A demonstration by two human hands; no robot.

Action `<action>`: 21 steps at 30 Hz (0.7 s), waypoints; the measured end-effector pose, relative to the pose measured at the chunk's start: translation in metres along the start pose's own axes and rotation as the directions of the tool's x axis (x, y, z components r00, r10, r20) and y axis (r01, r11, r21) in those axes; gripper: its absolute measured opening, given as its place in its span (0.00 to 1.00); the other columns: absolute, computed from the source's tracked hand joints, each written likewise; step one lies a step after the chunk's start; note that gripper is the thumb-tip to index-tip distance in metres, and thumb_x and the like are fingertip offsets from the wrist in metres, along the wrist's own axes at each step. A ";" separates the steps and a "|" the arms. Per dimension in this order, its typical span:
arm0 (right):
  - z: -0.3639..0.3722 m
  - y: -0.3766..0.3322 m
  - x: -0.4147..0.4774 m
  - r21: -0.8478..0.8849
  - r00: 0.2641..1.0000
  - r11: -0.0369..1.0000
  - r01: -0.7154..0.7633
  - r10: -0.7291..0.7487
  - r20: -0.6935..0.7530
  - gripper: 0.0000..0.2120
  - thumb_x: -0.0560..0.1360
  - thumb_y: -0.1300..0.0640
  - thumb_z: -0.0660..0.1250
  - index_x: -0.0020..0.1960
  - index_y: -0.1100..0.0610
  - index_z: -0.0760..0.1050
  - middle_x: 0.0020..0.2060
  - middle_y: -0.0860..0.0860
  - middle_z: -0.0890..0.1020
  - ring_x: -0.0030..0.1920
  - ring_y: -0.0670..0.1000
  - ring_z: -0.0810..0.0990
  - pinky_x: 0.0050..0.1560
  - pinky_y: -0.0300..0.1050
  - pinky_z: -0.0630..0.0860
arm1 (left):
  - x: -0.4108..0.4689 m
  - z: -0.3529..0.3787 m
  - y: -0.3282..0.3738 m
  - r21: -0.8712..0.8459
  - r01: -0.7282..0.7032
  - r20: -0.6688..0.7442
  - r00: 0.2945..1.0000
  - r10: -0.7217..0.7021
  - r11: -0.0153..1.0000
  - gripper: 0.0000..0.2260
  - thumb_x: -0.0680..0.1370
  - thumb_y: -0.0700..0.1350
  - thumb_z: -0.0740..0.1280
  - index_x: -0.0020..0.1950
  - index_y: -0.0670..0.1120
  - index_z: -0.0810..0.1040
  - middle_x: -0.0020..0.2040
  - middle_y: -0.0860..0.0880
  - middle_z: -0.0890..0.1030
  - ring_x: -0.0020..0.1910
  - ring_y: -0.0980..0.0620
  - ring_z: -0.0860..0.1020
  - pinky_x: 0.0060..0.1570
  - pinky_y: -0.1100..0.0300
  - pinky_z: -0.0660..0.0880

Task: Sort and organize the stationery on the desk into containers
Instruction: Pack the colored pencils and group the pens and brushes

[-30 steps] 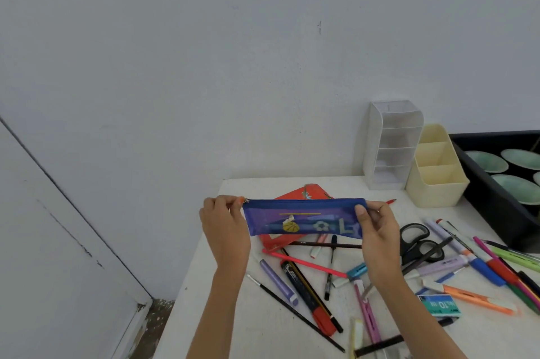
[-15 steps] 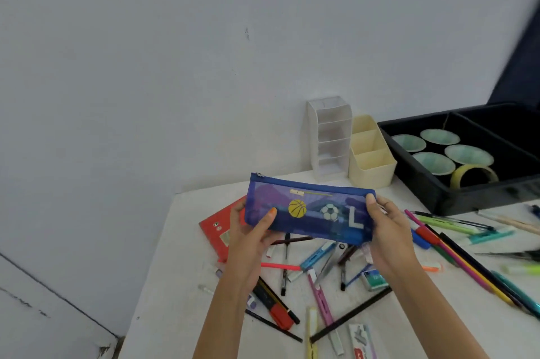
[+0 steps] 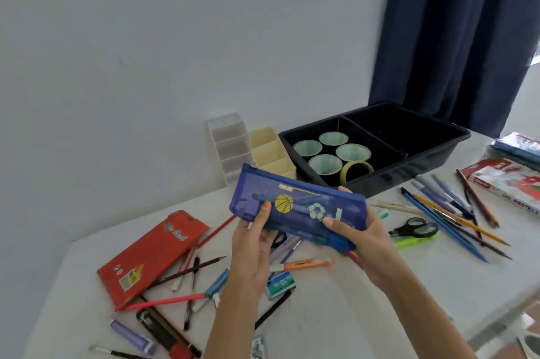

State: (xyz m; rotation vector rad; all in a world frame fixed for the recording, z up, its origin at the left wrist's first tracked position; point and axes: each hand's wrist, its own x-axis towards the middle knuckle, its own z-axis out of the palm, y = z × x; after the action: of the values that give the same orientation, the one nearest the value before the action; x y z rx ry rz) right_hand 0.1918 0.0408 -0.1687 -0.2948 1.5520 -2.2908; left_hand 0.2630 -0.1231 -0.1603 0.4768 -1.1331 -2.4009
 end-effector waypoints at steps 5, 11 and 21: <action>-0.061 -0.035 -0.005 -0.031 0.999 1.000 0.005 -0.006 -0.052 0.24 0.62 0.59 0.77 0.57 0.58 0.77 0.52 0.55 0.84 0.52 0.55 0.83 0.52 0.50 0.79 | 0.000 0.062 -0.041 0.069 -0.033 0.074 0.997 0.028 0.997 0.22 0.71 0.39 0.69 0.64 0.46 0.73 0.58 0.45 0.81 0.57 0.47 0.80 0.54 0.51 0.78; -0.150 -0.070 -0.010 0.003 0.987 1.000 0.022 -0.022 -0.158 0.23 0.63 0.60 0.76 0.58 0.60 0.77 0.51 0.56 0.84 0.52 0.57 0.83 0.54 0.52 0.79 | -0.003 0.148 -0.103 0.087 -0.013 0.141 0.990 0.001 0.996 0.16 0.74 0.35 0.67 0.62 0.44 0.75 0.57 0.45 0.82 0.55 0.48 0.80 0.54 0.53 0.78; -0.256 -0.104 -0.020 0.017 0.916 0.998 0.055 -0.043 -0.399 0.23 0.65 0.61 0.75 0.59 0.57 0.76 0.49 0.54 0.84 0.50 0.54 0.83 0.51 0.50 0.80 | -0.012 0.249 -0.181 0.134 0.135 0.333 0.927 -0.173 0.982 0.19 0.75 0.38 0.68 0.65 0.46 0.74 0.57 0.46 0.82 0.56 0.48 0.80 0.55 0.52 0.78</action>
State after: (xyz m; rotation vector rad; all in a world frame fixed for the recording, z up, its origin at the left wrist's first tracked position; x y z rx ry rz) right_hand 0.0990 0.3013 -0.1683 0.1575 1.7103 -2.5243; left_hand 0.1099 0.1440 -0.1506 0.1865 -1.4279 -2.6408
